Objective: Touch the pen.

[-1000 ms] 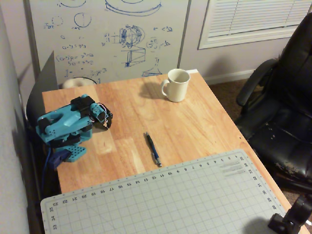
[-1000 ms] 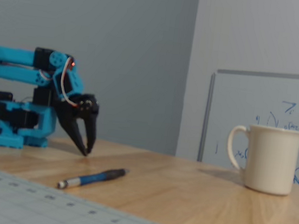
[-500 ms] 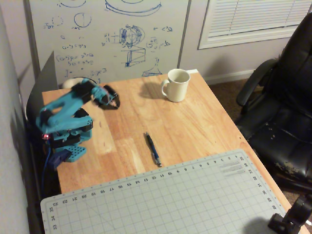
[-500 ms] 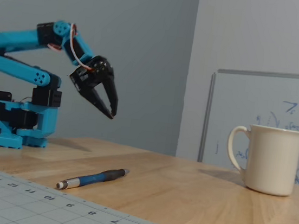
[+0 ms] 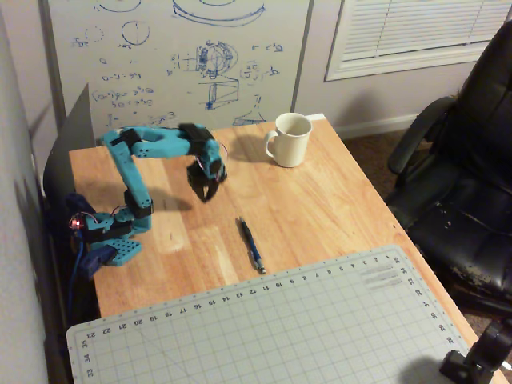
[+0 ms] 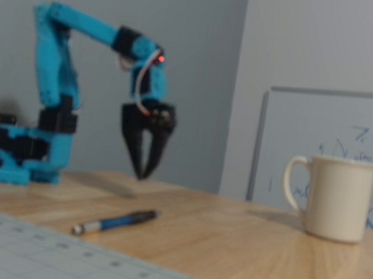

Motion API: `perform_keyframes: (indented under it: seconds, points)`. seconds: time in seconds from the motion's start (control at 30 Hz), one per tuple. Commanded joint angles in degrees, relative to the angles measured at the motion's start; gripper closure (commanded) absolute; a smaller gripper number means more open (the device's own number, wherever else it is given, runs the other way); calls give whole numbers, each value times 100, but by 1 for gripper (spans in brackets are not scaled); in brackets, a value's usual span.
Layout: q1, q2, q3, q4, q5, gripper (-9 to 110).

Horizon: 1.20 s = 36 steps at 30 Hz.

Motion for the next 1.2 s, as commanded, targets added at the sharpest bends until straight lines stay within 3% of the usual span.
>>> perform_keyframes:
  seconds: [0.0, 0.6, 0.9, 1.17]
  points:
    - [334, -229, -396, -35, -44, 101]
    - [211, -817, -369, 35, 0, 101]
    - [-325, 729, -1529, 562, 70, 101]
    - [-501, -448, -3410, 1011, 79, 101]
